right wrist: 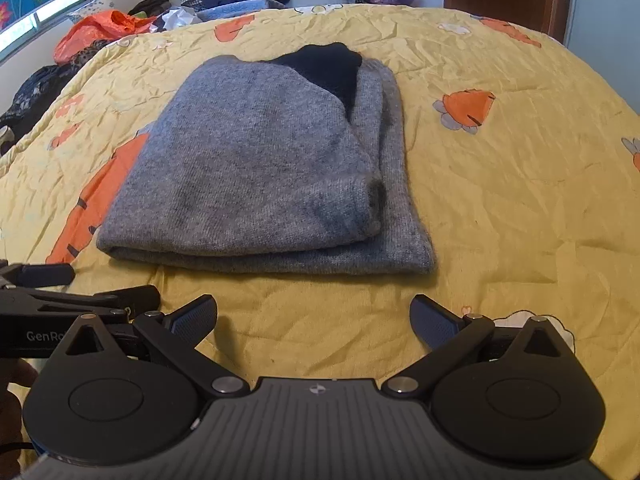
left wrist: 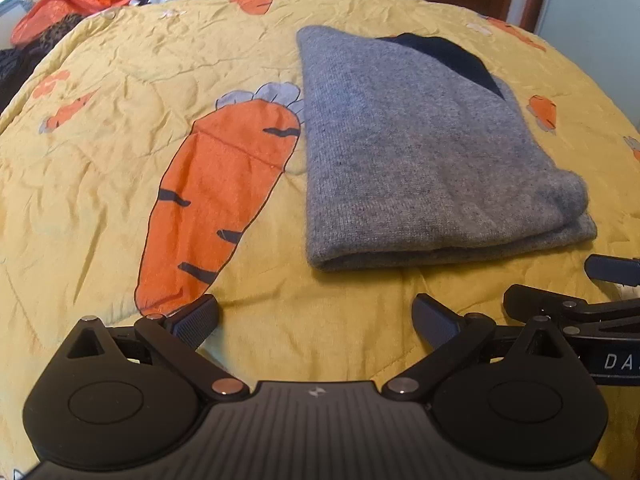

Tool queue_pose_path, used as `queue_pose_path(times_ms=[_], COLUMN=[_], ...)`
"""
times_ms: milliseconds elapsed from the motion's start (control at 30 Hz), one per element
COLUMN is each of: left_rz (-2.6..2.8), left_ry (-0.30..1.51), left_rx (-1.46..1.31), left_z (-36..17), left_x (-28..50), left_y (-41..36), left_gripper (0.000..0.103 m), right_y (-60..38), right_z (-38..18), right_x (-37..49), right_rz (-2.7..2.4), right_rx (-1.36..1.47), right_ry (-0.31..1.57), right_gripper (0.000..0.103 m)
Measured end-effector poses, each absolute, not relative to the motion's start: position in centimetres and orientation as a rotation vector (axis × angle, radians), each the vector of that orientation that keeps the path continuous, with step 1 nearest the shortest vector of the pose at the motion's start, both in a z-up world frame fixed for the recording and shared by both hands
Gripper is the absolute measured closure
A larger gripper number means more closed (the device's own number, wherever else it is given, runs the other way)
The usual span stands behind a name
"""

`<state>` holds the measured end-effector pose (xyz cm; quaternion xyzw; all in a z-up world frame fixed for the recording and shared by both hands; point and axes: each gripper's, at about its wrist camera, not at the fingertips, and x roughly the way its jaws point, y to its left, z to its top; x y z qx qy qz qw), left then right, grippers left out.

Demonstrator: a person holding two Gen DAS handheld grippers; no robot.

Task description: Fold small clothes

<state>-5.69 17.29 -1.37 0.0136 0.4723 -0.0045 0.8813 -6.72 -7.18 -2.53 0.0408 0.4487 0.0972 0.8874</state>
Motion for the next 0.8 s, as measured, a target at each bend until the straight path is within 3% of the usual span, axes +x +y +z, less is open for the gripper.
queue_pose_path(times_ms=[800], left_rz=[0.047], left_ry=[0.933], left_rx=[0.007], left_z=[-1.64], left_x=[-6.04], left_y=[16.97], left_gripper=[0.0], right_y=[-7.34], right_z=[-2.59], right_x=[-6.62], right_rz=[0.153], right_rx=[0.149], right_ry=[0.924], right_gripper=[0.0])
